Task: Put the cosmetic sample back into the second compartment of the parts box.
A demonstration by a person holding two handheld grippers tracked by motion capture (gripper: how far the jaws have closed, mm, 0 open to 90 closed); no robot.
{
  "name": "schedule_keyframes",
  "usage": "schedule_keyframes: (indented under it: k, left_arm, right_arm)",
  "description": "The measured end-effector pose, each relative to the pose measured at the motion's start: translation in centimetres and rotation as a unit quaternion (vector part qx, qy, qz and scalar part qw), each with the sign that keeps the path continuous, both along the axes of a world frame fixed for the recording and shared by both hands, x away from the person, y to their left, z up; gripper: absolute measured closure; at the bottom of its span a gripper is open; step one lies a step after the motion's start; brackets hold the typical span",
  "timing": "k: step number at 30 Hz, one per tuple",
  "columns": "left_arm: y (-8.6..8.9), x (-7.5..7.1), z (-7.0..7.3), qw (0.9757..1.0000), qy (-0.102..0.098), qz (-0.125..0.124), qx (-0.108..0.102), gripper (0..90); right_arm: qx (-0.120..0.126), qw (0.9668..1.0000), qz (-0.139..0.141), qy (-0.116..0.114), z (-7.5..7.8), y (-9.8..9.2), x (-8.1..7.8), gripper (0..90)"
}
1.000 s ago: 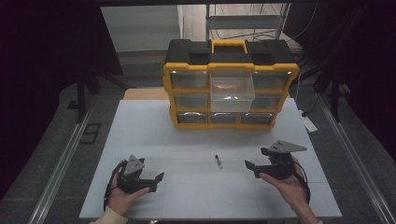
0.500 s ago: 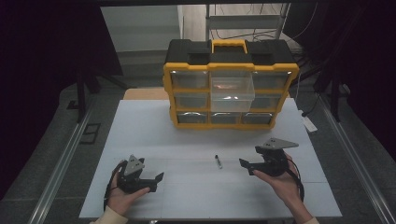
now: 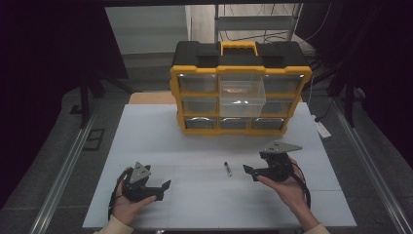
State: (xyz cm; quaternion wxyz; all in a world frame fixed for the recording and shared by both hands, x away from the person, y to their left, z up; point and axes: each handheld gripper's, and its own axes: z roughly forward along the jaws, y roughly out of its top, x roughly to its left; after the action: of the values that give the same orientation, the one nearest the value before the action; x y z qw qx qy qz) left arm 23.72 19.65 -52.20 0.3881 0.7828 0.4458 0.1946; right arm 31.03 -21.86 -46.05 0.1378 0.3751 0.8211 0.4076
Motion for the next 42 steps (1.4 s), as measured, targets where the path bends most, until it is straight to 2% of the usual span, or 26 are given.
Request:
schedule_keyframes:
  k: [42]
  left_arm:
    - [0.0,0.0,0.1,1.0,-0.002,-0.002,-0.001,7.6]
  right_arm:
    - [-0.016,0.9997,0.013,0.016,-0.5,3.6,1.0,19.3]
